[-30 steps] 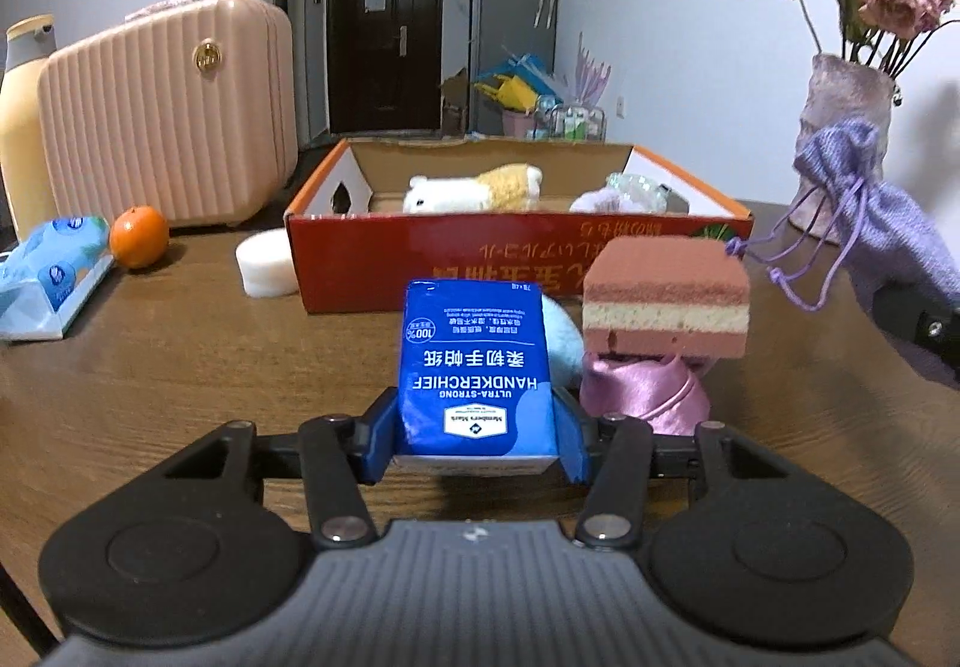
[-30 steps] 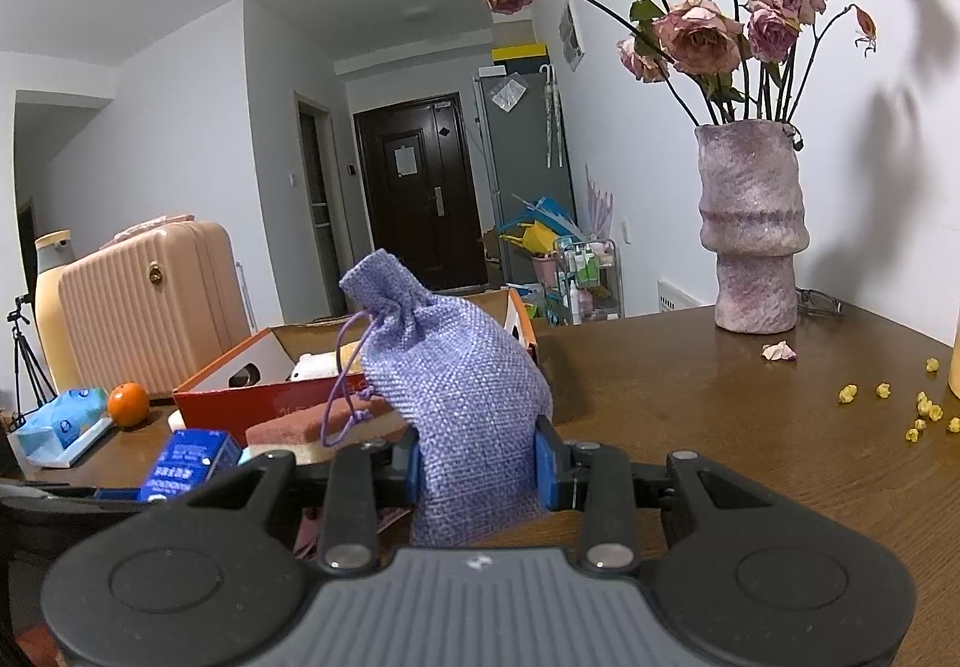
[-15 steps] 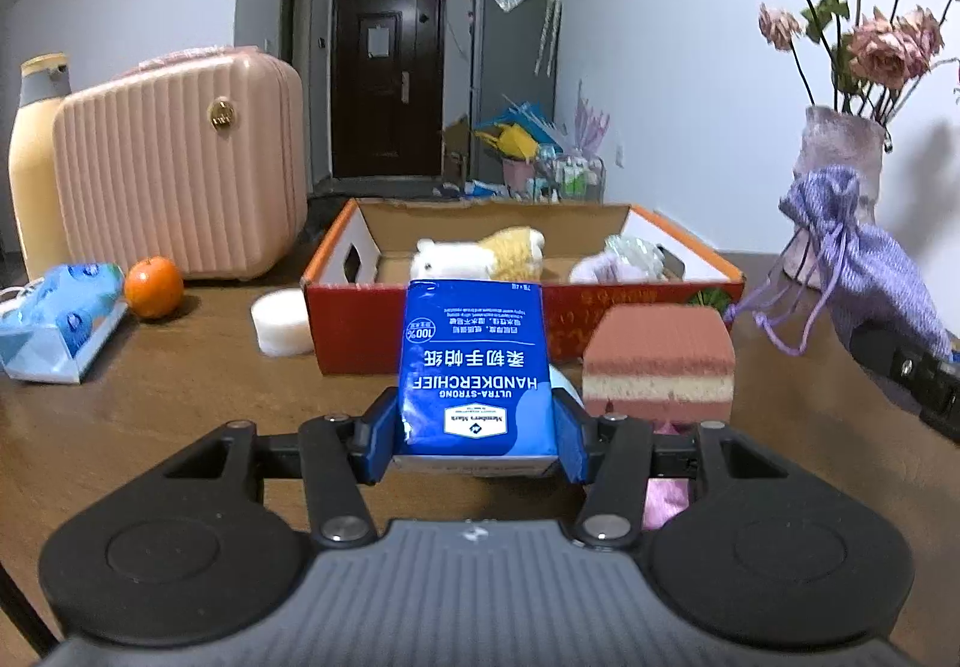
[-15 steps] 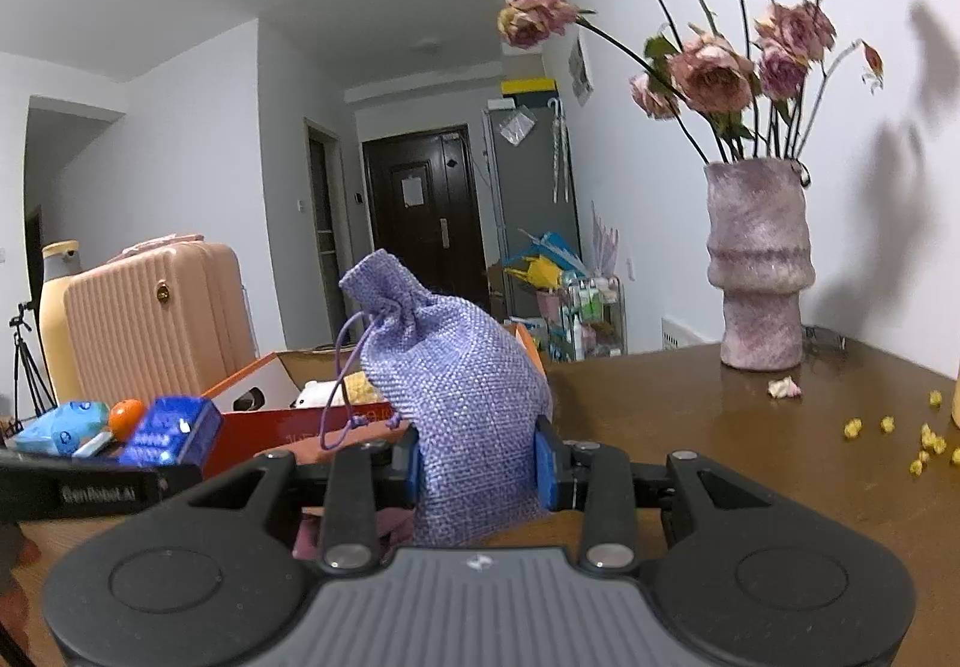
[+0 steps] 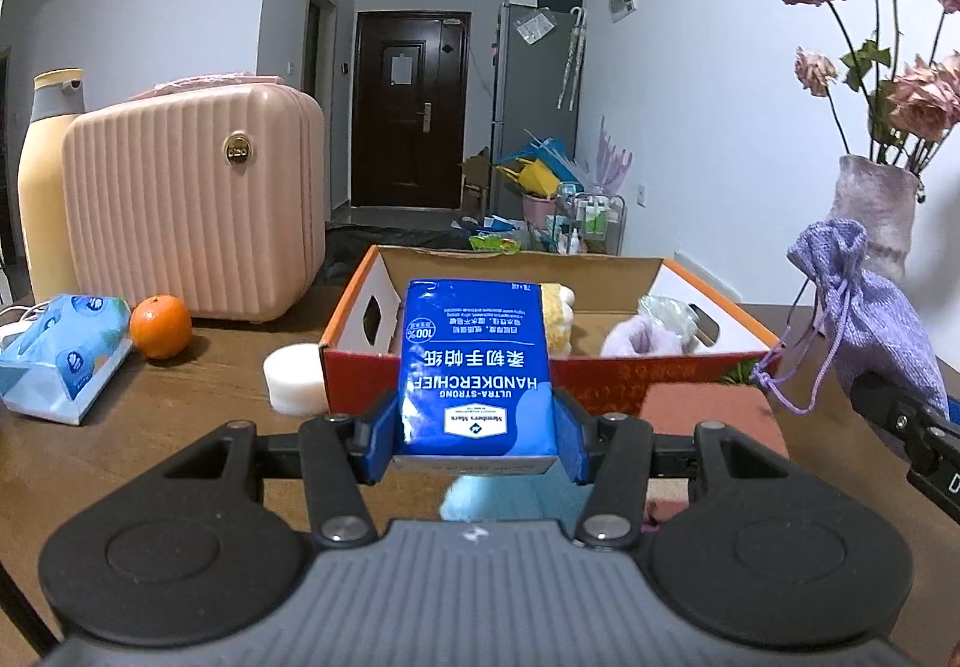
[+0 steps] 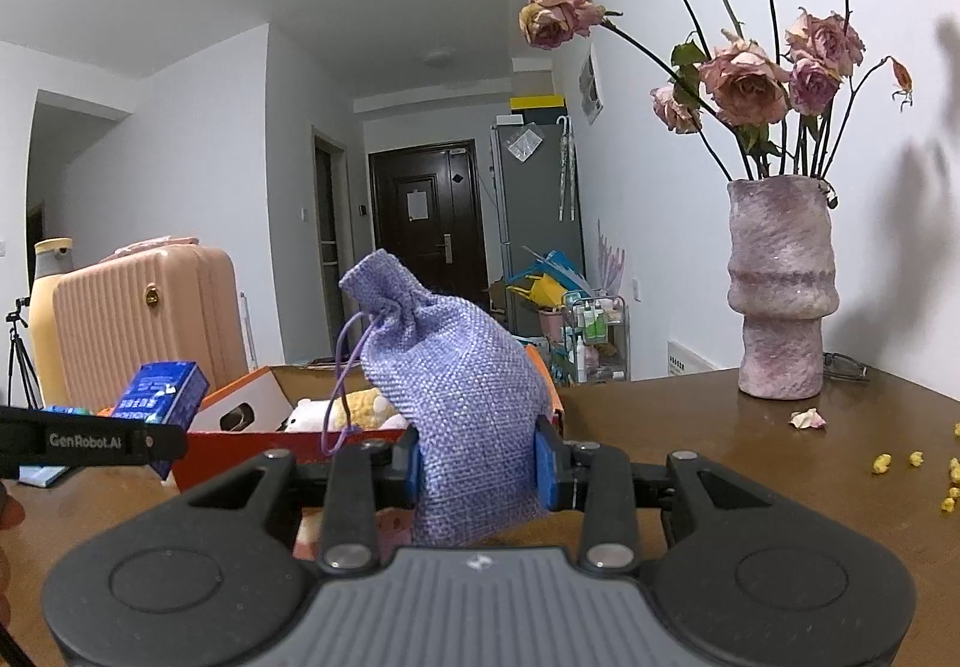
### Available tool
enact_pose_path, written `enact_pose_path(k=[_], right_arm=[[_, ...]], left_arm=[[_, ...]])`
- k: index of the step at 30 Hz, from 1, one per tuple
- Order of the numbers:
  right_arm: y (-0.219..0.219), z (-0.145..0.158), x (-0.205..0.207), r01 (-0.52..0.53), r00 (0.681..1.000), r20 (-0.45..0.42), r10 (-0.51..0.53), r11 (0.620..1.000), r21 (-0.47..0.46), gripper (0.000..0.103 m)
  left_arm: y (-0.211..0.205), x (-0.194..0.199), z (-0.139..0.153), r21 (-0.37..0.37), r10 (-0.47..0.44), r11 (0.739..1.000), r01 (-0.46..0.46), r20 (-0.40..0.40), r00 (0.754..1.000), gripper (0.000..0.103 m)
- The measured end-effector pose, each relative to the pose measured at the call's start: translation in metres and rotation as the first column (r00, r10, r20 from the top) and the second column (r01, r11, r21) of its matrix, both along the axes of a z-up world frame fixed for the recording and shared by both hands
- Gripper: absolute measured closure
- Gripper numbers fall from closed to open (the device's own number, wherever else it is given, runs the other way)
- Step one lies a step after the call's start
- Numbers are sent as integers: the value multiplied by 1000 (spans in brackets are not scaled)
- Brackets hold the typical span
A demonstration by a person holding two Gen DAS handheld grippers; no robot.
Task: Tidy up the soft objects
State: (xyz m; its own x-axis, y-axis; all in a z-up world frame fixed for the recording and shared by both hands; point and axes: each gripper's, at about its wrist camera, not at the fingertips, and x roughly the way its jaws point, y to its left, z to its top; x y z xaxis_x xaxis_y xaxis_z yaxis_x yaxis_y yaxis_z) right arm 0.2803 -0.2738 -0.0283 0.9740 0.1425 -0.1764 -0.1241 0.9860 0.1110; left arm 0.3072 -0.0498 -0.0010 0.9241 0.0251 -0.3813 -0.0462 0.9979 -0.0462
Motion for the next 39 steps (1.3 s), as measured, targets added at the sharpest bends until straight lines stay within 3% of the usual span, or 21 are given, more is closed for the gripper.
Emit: enact_pose_path(k=[39], right_arm=[[4, -6, 114, -50, 999, 5, 50, 999, -14, 70]], left_arm=[[8, 108, -8, 29, 46, 999, -46, 18, 999, 50]])
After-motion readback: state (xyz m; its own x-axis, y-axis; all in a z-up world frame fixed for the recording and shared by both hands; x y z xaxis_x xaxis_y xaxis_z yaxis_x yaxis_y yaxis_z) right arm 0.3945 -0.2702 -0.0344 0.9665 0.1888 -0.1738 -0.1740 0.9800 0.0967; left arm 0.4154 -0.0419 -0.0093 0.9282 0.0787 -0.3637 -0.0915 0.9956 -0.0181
